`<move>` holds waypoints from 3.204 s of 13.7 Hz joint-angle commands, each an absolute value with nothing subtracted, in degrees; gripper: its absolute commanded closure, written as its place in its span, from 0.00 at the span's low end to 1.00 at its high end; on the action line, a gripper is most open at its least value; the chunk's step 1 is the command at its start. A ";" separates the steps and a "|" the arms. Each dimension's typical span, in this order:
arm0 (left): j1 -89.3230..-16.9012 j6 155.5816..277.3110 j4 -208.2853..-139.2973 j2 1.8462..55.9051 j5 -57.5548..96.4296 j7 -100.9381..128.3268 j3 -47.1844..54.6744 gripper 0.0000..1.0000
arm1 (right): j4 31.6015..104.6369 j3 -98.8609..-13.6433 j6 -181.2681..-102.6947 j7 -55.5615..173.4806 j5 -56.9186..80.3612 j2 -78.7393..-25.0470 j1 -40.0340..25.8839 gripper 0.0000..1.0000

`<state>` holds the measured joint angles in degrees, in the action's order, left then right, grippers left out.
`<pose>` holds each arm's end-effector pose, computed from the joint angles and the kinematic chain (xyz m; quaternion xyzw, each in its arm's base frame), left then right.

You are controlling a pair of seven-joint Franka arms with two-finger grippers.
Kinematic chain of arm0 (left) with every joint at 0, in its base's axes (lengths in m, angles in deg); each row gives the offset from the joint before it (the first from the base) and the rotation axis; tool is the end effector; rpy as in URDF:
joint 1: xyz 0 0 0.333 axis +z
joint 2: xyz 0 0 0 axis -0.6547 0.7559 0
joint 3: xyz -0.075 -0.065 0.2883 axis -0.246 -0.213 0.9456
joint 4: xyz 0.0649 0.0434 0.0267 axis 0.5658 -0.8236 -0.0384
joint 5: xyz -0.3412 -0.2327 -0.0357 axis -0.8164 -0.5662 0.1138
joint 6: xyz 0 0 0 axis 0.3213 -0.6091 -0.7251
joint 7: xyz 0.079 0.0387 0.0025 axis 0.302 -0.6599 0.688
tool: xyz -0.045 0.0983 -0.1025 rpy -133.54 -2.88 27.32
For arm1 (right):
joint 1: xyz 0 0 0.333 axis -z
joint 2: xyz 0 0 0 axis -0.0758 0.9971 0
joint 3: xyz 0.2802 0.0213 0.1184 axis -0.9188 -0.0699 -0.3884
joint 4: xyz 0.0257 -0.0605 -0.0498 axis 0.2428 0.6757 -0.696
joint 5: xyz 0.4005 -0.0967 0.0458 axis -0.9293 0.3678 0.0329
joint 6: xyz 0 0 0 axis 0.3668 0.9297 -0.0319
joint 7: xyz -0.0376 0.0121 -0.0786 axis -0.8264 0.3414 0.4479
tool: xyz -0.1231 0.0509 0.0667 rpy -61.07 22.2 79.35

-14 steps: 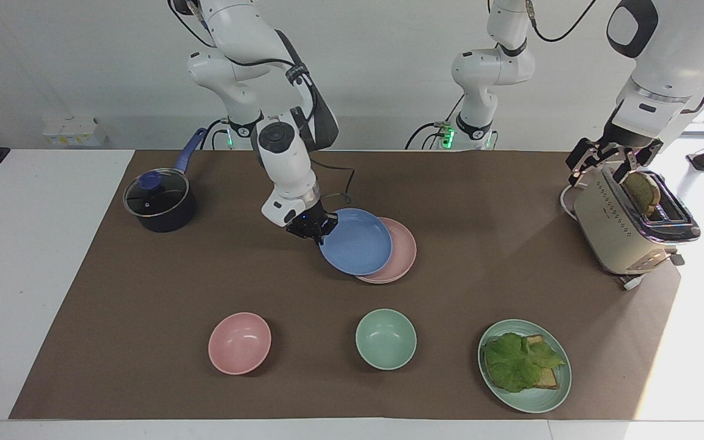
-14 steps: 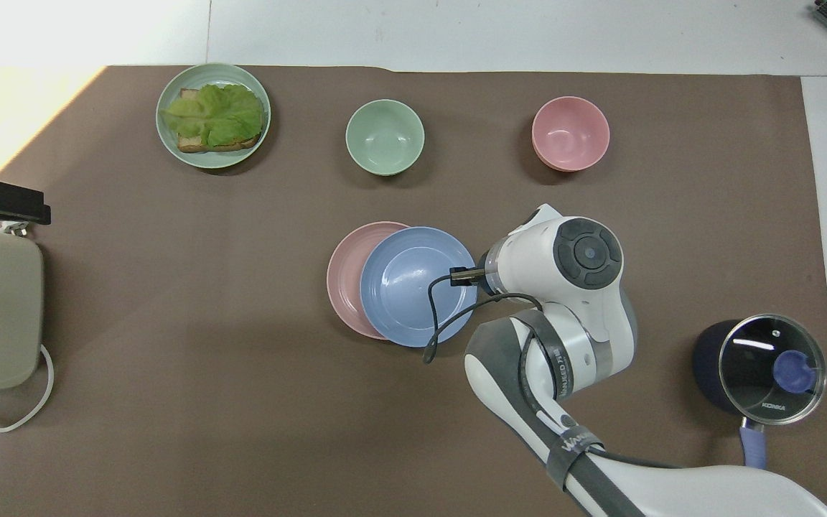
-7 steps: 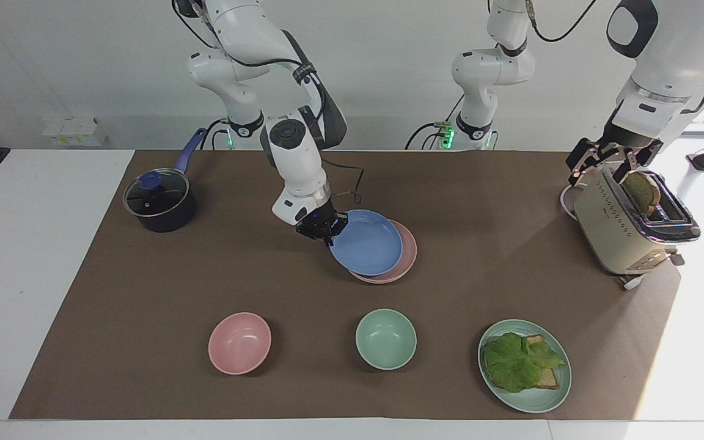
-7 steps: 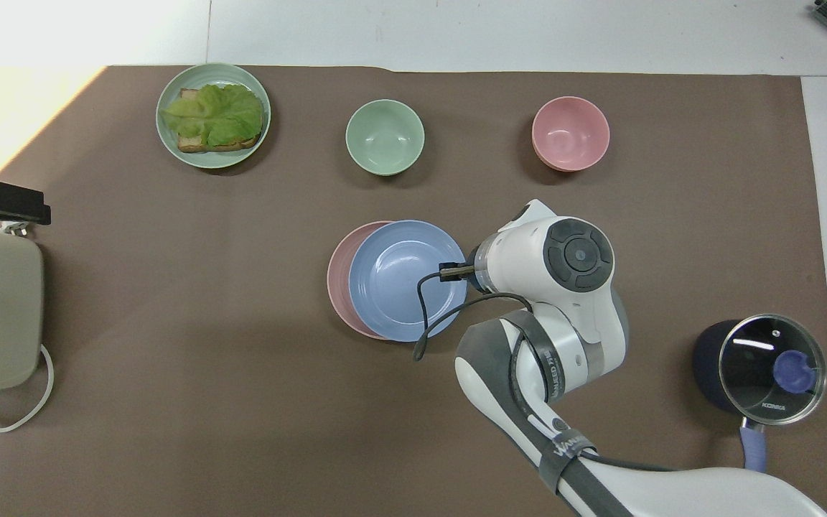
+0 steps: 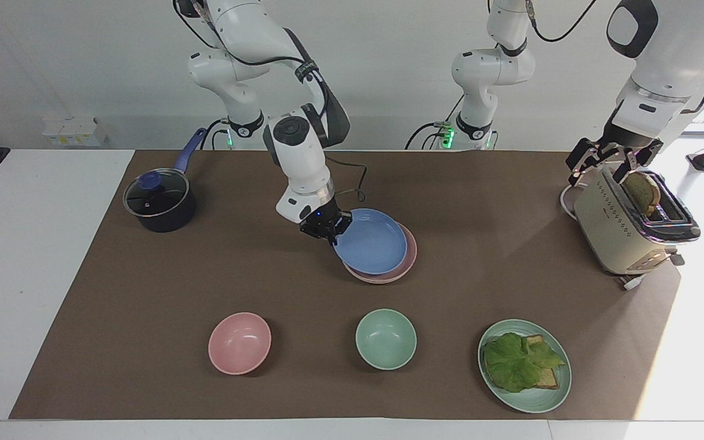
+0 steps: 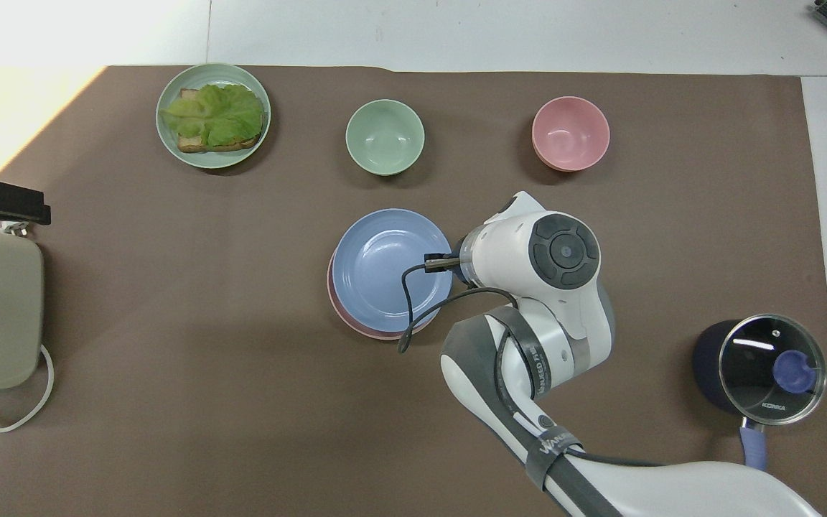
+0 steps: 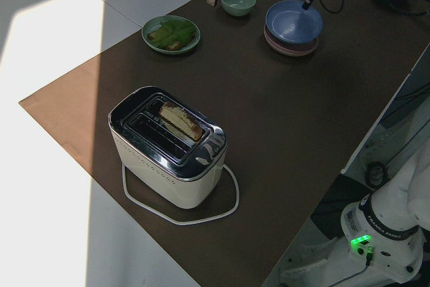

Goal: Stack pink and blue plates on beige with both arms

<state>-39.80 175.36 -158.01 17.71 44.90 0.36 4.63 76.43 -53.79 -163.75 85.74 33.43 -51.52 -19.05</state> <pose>0.5854 -0.0103 0.5665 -0.9990 -0.0091 -0.0443 0.0014 0.5721 0.3101 0.2958 -0.9923 -0.0262 -0.0656 0.1017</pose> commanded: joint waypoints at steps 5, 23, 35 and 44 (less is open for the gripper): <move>-39.49 174.65 -158.11 17.23 45.63 0.27 4.49 0.00 | 74.49 -53.80 -165.62 90.68 33.96 -50.18 -19.82 0.83; -39.49 174.65 -158.11 17.23 45.63 0.27 4.49 0.00 | 62.91 -52.65 -130.58 88.06 43.27 -66.79 3.81 0.00; -39.49 174.65 -158.11 17.23 45.63 0.27 4.49 0.00 | 51.72 -52.57 -112.71 80.06 45.04 -67.32 6.55 0.00; -39.49 174.65 -158.11 17.23 45.63 0.27 4.49 0.00 | 53.93 -52.39 -112.89 78.38 44.77 -68.73 6.46 0.00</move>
<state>-39.80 175.35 -158.01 17.71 44.90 0.36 4.63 52.44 -52.14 -113.05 80.01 44.64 -67.32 5.98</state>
